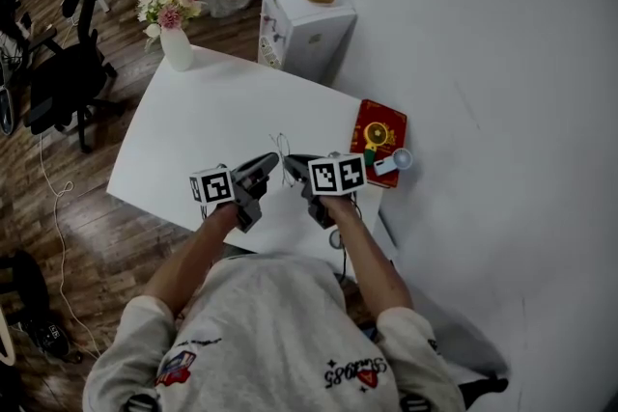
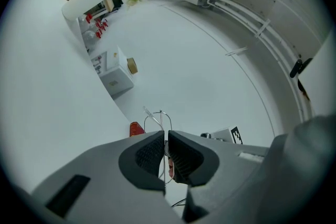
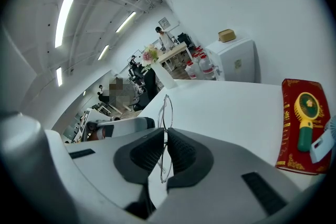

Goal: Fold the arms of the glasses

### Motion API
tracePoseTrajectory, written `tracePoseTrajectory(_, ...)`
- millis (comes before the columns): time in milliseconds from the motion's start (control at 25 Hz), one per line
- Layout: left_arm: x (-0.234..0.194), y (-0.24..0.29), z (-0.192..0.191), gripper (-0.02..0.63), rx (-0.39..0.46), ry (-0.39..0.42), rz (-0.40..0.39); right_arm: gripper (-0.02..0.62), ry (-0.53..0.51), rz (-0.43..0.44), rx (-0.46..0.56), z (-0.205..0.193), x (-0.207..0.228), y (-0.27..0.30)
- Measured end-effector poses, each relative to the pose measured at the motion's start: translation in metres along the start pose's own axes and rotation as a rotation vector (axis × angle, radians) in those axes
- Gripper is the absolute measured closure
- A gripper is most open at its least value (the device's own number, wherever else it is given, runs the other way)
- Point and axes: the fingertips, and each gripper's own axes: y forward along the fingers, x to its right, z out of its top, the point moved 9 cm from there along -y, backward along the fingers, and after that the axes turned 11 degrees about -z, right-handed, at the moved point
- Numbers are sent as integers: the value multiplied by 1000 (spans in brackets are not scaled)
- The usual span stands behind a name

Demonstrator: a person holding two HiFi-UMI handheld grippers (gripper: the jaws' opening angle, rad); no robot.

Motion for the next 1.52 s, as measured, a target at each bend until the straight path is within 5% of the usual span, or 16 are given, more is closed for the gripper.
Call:
tracePoseTrajectory(160,1,-10,7,592,-34,89,46,569,32,-13,29,0,8,-3)
tracePoseTrajectory(560,19,-38,50,601,-201,557,353,569,38,-51,140,12,19,-12)
tracePoseTrajectory(1000,45,-54,88,601,-226,866,485,569,4,-88,217,26,20,-19)
tracePoseTrajectory(1280,59,-63,97,601,-193,967,522,569,-19,-126,223,21,25,-23)
tracePoseTrajectory(1520,53,-67,86,601,-172,919,528,571,-1,-117,217,13,30,-22)
